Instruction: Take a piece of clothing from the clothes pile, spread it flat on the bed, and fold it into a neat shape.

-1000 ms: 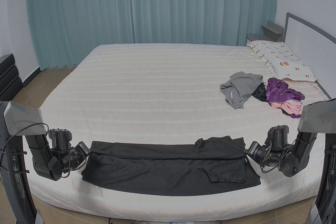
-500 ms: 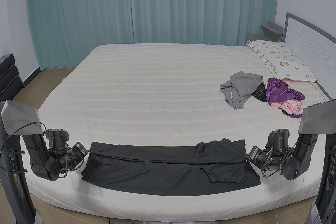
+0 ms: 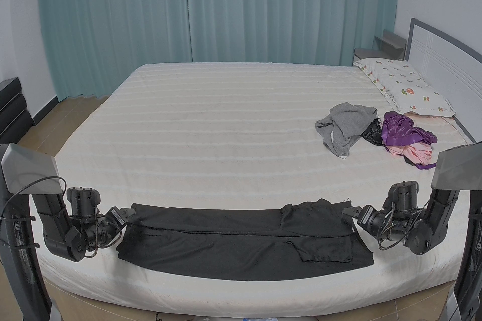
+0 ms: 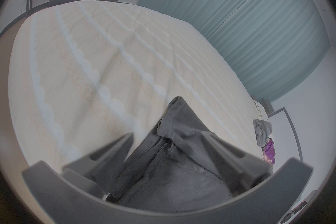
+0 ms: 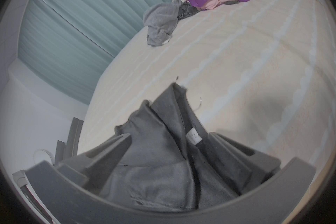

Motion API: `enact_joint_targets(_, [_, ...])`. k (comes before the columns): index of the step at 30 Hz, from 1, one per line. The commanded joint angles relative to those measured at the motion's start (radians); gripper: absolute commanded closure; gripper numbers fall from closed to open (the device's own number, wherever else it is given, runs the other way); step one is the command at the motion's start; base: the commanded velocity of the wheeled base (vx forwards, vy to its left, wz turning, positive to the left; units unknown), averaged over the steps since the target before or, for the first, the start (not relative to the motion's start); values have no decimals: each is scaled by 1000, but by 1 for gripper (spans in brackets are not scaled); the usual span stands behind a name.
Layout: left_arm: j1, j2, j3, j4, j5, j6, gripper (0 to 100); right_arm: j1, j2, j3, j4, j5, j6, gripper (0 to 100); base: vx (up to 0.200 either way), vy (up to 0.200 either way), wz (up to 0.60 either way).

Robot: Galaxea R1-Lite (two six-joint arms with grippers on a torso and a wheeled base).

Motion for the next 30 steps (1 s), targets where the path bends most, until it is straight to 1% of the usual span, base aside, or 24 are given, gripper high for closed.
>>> enact_joint_targets(1, [27,-50,-42,9,-2,-3,0,-36,-42,-46,9,19,2,0,0,0,0])
enact_joint_targets(3, [30,-52,-73,17,-7,-5,0,-43,-29,-61,9,21,2,0,0,0,0])
enact_joint_targets(7, [32,-41,-213,152,-34,-6,0,-60,60,-110,4,39,4,0,0,0,0])
enact_joint_targets(8, [32,-39,-228,169,-36,-6,0,-62,66,-113,4,45,5,0,0,0,0])
enact_joint_targets(10, [27,2,-320,241,-51,-6,0,-69,84,-130,6,70,10,0,0,0,0])
enact_joint_targets(12, [20,36,-377,282,-56,-3,0,-73,87,-142,7,71,10,0,0,0,0])
enact_joint_targets(13, [20,36,-377,282,-56,-3,0,-73,87,-142,7,71,10,0,0,0,0])
enact_joint_targets(14, [10,68,-417,316,-56,3,0,-73,96,-151,9,73,10,0,0,0,0])
enact_joint_targets(17, [-3,106,-446,331,-54,31,0,-73,122,-170,9,82,10,0,0,0,0])
enact_joint_targets(23, [-8,120,-431,327,-53,106,0,-73,129,-184,9,80,10,0,0,0,0])
enact_joint_targets(27, [-14,129,-435,327,-42,113,0,-69,139,-188,7,80,10,0,0,0,0])
enact_joint_targets(28, [-14,129,-437,325,-41,112,100,-69,139,-190,7,79,8,0,0,0,0])
enact_joint_targets(30, [-14,129,-438,325,-38,109,100,-68,141,-191,7,79,7,0,0,0,0])
